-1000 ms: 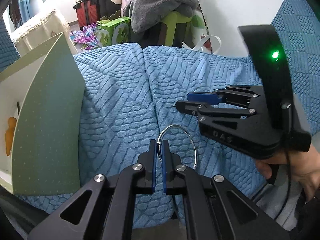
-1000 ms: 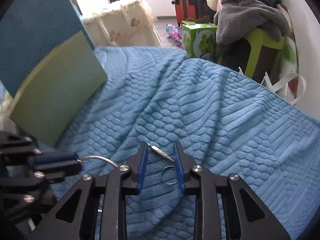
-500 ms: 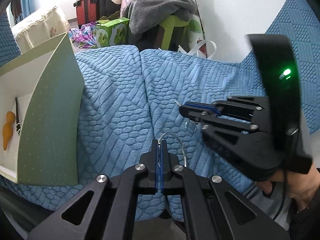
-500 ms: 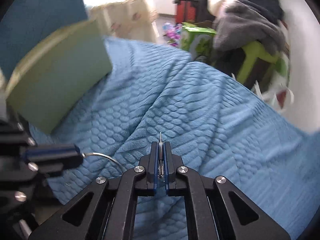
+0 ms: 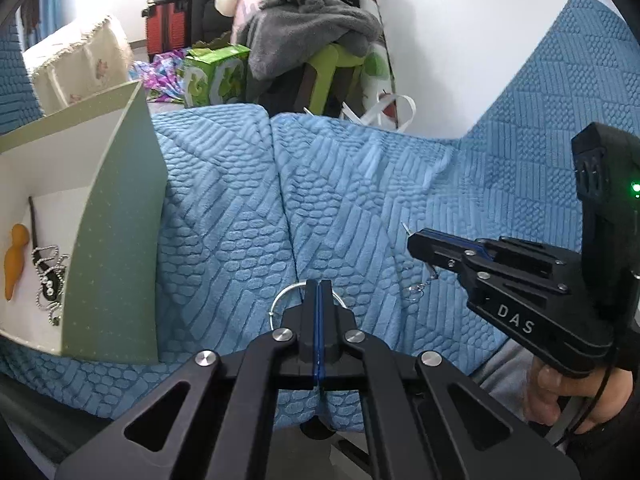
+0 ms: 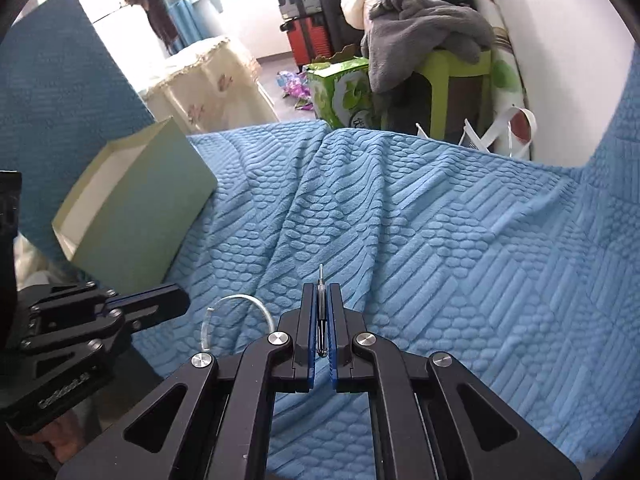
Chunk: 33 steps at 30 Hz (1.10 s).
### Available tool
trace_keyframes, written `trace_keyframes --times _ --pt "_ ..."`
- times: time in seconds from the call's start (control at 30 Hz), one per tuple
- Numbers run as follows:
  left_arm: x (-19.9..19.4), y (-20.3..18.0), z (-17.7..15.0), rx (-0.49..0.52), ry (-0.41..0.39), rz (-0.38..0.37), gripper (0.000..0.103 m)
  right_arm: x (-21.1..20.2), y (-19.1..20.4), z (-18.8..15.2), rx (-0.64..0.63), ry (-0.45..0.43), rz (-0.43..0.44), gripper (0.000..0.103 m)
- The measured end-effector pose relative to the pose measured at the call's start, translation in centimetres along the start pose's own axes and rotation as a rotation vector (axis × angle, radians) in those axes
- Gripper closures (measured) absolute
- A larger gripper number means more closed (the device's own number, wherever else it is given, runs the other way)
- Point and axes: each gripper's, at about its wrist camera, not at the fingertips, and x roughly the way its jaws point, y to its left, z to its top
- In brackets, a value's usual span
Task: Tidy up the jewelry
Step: 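Carry the hoop and the pin with both tools over the box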
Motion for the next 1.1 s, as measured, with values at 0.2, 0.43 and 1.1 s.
trace_keyframes --times 0.2,0.43,1.1 --pt "0.6 -0.3 -1.2 0.061 -0.017 0.037 0.102 0.0 -0.6 -1.1 0.054 0.013 -0.007 0.100" --pt "2.0 0.0 -2.5 0.056 0.023 0.048 0.046 1.0 -1.4 -1.7 0.069 0.035 0.009 0.100" --pt "4.8 -2.3 -4.4 0.224 0.051 0.192 0.023 1.4 -2.8 -1.7 0.115 0.038 0.035 0.100"
